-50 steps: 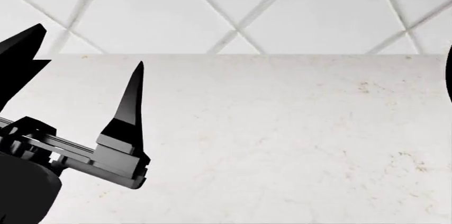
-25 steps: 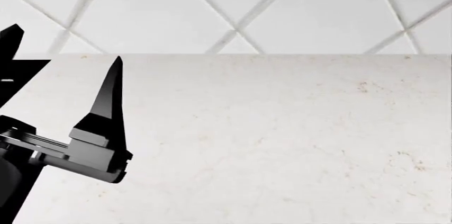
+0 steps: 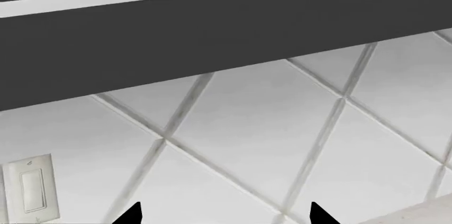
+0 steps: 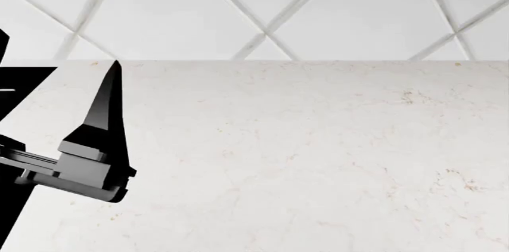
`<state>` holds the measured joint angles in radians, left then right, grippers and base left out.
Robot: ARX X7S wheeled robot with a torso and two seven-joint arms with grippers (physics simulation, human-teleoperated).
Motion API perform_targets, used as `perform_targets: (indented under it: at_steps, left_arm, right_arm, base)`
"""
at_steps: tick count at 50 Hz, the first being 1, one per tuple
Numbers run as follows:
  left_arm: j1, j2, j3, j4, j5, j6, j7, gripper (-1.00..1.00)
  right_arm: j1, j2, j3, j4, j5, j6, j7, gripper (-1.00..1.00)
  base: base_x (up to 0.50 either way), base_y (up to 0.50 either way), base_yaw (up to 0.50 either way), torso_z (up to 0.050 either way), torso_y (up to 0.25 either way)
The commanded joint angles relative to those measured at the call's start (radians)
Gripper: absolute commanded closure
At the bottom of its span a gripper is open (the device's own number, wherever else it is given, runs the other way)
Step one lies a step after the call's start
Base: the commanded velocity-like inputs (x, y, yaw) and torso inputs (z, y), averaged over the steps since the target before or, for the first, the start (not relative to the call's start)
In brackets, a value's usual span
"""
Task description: Pick and place the shaker into the drawer. Then close the cabinet.
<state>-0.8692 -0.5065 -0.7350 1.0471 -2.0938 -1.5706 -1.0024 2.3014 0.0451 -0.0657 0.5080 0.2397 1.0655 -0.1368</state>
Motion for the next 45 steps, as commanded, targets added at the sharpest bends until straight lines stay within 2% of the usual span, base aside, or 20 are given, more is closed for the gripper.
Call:
perform_targets:
  at_steps: [1, 7, 14, 18, 26, 36, 40, 45]
  left_arm:
    - [0.004, 0.006, -0.003, 0.000, 0.039, 0.000, 0.031, -1.00]
    - [0.010, 0.012, -0.012, 0.000, 0.053, 0.000, 0.049, -1.00]
    - [0.017, 0.008, -0.047, 0.000, 0.054, 0.000, 0.069, -1.00]
    - [0.020, 0.008, -0.053, 0.000, 0.089, 0.000, 0.105, -1.00]
    - [0.016, 0.028, -0.034, 0.000, 0.166, 0.000, 0.158, -1.00]
    - [0.022, 0.037, -0.048, 0.000, 0.165, 0.000, 0.166, -1.00]
    - [0.027, 0.037, -0.052, 0.000, 0.172, 0.000, 0.175, -1.00]
    - [0.029, 0.037, -0.056, 0.000, 0.160, 0.000, 0.165, -1.00]
  right_arm:
    - [-0.085, -0.043, 0.104, 0.124, 0.195, 0.195, 0.069, -1.00]
    - [-0.111, -0.040, 0.006, 0.085, 0.380, 0.200, 0.159, -1.00]
    - [-0.078, -0.030, -0.138, 0.313, 0.310, 0.009, 0.084, -1.00]
    - [-0.109, -0.039, -0.191, 0.351, 0.310, -0.018, 0.071, -1.00]
    - [-0.160, -0.043, -0.297, 0.265, 0.570, 0.031, 0.140, -1.00]
    - [-0.194, -0.042, -0.444, 0.249, 0.853, -0.053, 0.206, -1.00]
    - [-0.179, -0.043, -0.550, 0.299, 0.911, -0.117, 0.174, -1.00]
    - [-0.135, -0.044, -0.779, 0.441, 1.040, -0.245, 0.105, -1.00]
  base:
    - [0.00, 0.00, 0.00, 0.000, 0.000]
    - [0.00, 0.00, 0.00, 0.000, 0.000]
    - [0.00, 0.00, 0.00, 0.000, 0.000]
    - [0.01, 0.01, 0.01, 0.000, 0.000]
    - [0.01, 0.01, 0.01, 0.000, 0.000]
    - [0.00, 0.00, 0.01, 0.000, 0.000]
    - [0.01, 0.01, 0.01, 0.000, 0.000]
    - [0.01, 0.01, 0.01, 0.000, 0.000]
